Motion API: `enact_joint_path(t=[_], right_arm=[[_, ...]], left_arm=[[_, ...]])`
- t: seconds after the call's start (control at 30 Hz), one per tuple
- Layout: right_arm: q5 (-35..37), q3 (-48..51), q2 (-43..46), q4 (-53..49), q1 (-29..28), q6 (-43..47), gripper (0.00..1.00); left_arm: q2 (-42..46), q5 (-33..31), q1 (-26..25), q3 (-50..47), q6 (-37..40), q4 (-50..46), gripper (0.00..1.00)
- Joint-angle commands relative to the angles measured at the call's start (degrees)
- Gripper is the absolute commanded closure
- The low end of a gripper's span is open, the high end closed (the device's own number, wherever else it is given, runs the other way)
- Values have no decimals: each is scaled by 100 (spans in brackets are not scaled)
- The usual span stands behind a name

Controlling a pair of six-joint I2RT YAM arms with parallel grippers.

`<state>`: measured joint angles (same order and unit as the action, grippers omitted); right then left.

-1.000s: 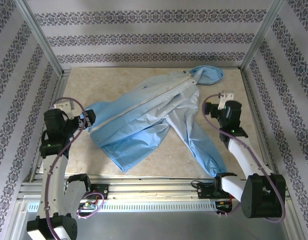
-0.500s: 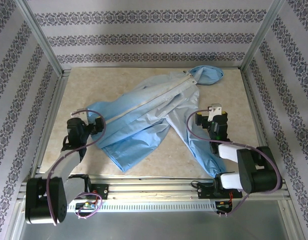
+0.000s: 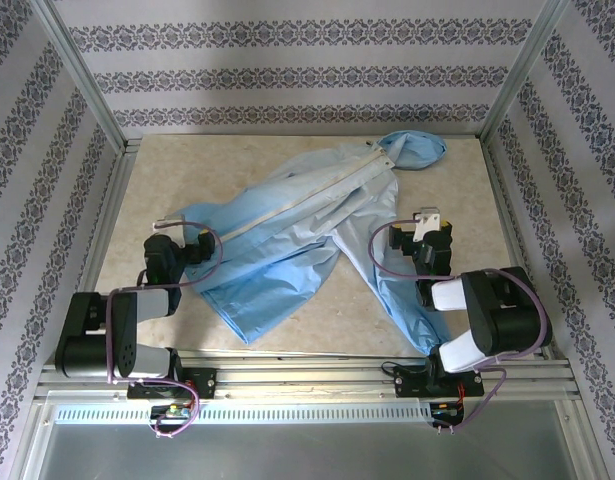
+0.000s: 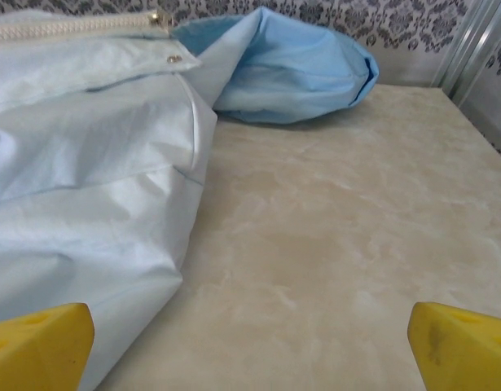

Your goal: Zip up the jacket

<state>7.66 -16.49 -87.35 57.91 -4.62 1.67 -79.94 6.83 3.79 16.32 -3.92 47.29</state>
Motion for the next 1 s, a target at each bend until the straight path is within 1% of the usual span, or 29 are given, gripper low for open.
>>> enact_joint_path(t=[0.0, 0.13, 0.2, 0.33, 0.63, 0.83, 0.97], right_arm=[[-124, -157, -12, 167, 32, -50, 2], [-122, -287, -75, -40, 153, -220, 2], [-318, -475, -50, -278, 294, -363, 2], [-404, -478, -54, -271, 348, -381, 2], [-404, -469, -52, -254, 348, -380, 2], [-406, -469, -54, -254, 348, -382, 2], [-406, -469, -54, -254, 349, -383, 2]], left_arm=[[-300, 46, -63, 231, 202, 661, 0], [-701, 155, -63, 368, 243, 756, 0], [-881, 192, -63, 418, 252, 834, 0], [-1139, 164, -63, 499, 245, 885, 0], [-1116, 126, -67, 514, 243, 810, 0], [-1120, 326, -72, 543, 321, 765, 0], [-1112, 328, -72, 539, 322, 773, 0]])
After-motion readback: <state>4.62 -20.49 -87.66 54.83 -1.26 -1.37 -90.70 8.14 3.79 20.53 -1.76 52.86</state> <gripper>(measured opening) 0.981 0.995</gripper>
